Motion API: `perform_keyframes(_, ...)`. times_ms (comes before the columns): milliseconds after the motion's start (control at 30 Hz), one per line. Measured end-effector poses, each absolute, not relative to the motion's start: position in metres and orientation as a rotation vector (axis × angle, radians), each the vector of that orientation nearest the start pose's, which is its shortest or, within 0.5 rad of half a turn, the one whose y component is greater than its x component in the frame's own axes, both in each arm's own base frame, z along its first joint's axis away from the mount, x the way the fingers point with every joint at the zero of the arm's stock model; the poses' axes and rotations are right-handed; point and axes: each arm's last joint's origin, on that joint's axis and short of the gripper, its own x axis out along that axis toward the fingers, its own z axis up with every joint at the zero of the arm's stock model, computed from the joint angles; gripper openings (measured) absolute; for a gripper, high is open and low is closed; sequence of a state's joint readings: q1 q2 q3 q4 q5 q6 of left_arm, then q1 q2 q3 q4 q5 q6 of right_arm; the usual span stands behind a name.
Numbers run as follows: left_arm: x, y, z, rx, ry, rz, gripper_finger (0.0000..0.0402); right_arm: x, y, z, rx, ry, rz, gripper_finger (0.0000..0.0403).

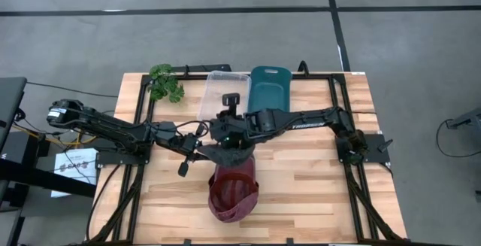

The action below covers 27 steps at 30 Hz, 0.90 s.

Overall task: Pick & Place hat
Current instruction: Put the top black cap into the blue bin

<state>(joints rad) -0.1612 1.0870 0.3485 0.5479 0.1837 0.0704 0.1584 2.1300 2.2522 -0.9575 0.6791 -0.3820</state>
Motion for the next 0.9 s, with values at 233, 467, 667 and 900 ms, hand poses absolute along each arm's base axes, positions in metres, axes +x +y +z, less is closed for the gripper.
perform_keyframes(233, 0.210, -0.039, 0.198, 0.067, 0.179, -0.350, 0.0015, 0.451, 0.071, 0.356, -0.692, 0.827, -0.283, 0.0000)
perform_keyframes(467, 0.210, -0.040, 0.199, 0.067, 0.177, -0.351, 0.0015, 0.449, 0.079, 0.372, -0.676, 0.764, -0.279, 0.0000)
perform_keyframes(667, 0.210, -0.040, 0.199, 0.067, 0.177, -0.351, 0.0015, 0.448, 0.081, 0.383, -0.656, 0.710, -0.268, 0.0000)
perform_keyframes(900, 0.210, -0.040, 0.198, 0.067, 0.181, -0.351, 0.0015, 0.450, 0.080, 0.375, -0.646, 0.748, -0.218, 0.0000)
